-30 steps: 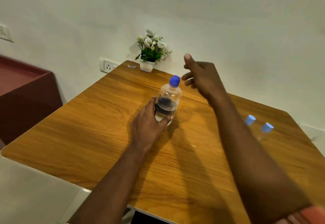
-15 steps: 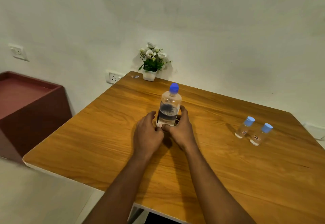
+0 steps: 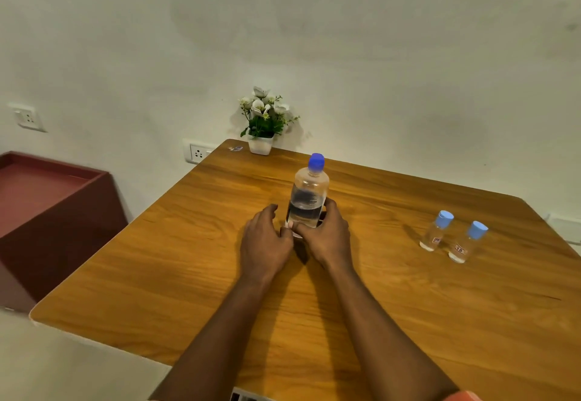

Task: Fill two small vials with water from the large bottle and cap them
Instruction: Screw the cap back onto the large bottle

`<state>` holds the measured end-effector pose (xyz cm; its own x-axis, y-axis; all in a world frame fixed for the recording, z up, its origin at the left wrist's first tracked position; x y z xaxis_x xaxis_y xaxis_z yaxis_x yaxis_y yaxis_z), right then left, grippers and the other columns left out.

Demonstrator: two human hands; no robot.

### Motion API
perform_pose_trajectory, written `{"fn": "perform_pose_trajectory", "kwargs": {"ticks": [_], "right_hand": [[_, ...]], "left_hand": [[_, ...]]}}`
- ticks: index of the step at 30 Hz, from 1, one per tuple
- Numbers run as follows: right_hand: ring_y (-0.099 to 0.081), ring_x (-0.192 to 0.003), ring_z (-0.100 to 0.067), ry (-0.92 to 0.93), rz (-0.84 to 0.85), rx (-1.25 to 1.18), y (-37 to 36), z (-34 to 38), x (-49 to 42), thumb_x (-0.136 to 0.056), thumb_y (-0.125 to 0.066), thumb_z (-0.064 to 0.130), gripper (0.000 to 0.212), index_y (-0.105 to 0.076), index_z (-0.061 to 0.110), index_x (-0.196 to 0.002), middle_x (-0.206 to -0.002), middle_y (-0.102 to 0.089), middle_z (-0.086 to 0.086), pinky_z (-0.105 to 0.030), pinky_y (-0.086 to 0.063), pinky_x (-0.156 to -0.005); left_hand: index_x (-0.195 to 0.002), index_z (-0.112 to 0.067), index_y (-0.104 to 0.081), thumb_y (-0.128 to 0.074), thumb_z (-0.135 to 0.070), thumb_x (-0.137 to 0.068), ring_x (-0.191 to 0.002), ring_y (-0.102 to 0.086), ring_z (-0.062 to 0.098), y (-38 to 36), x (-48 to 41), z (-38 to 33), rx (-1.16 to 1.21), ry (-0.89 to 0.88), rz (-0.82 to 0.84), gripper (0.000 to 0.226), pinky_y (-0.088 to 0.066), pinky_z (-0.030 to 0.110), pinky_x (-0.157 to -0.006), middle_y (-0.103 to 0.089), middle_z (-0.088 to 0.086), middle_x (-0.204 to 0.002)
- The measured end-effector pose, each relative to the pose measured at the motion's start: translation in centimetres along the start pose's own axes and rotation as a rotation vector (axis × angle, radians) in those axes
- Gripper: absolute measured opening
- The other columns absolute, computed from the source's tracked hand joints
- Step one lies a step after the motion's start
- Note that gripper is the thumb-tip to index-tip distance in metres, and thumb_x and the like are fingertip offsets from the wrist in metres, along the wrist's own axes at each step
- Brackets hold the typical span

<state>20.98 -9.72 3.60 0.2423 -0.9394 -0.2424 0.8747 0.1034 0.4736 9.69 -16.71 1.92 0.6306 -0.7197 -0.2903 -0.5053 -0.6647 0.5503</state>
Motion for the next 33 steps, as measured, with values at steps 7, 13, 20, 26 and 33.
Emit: {"fn": "perform_pose_trajectory", "kwargs": {"ticks": [7,13,20,26,33], "right_hand": [[-0.064,-0.114,-0.020,0.001,-0.048,-0.007,-0.8,-1.0,-5.7,-0.071,-0.087,0.032,0.074,-0.049,0.021,-0.134,-0.128,-0.065,0.000,-0.023,-0.050,-0.081],[-0.062,-0.117,-0.022,-0.003,-0.051,0.012,-3.8,-2.2,-13.0,-0.072,-0.086,0.036,0.076,-0.047,0.021,-0.136,-0.132,-0.063,-0.001,-0.026,-0.052,-0.084],[-0.064,-0.111,-0.020,0.049,-0.075,0.012,-7.5,-3.1,-21.2,-0.071,-0.085,0.038,0.072,-0.050,0.022,-0.132,-0.126,-0.065,0.000,-0.028,-0.056,-0.084],[-0.067,-0.105,-0.021,0.090,-0.078,-0.007,-9.5,-3.2,-25.7,-0.073,-0.083,0.038,0.068,-0.050,0.021,-0.130,-0.122,-0.068,-0.001,-0.028,-0.056,-0.079],[-0.067,-0.107,-0.024,0.119,-0.075,0.023,-10.0,-3.5,-27.0,-0.073,-0.083,0.040,0.070,-0.050,0.020,-0.131,-0.125,-0.067,-0.003,-0.035,-0.059,-0.086]], "left_hand": [[-0.141,-0.021,-0.040,-0.057,-0.034,-0.091,-0.124,-0.047,0.018,-2.2,-4.8,0.3,-0.084,-0.021,0.028,0.054,-0.044,0.039,-0.102,-0.053,0.001,-0.135],[-0.140,-0.020,-0.041,-0.053,-0.036,-0.092,-0.121,-0.047,0.018,-5.2,-12.4,0.6,-0.205,-0.085,0.040,0.052,-0.042,0.035,-0.099,-0.054,0.001,-0.133],[-0.130,-0.016,-0.049,-0.051,-0.036,-0.092,-0.115,-0.052,0.022,-8.3,-21.1,1.4,-0.347,-0.131,0.008,0.043,-0.043,0.037,-0.097,-0.058,0.006,-0.125],[-0.114,-0.016,-0.055,-0.051,-0.033,-0.091,-0.101,-0.054,0.022,-9.6,-25.2,1.5,-0.386,-0.173,-0.045,0.029,-0.047,0.037,-0.088,-0.062,0.006,-0.110],[-0.111,-0.013,-0.057,-0.052,-0.031,-0.090,-0.097,-0.054,0.023,-10.2,-26.5,1.8,-0.398,-0.181,-0.077,0.029,-0.044,0.034,-0.078,-0.063,0.008,-0.105]]}}
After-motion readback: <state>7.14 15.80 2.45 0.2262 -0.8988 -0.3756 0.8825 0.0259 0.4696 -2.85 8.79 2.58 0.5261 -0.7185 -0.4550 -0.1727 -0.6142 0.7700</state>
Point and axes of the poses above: each hand's wrist, its own x-axis away from the middle knuckle, its own y-axis out of the back of the hand, z = x × y, the point moved 4 cm from there along -x, towards the middle knuckle
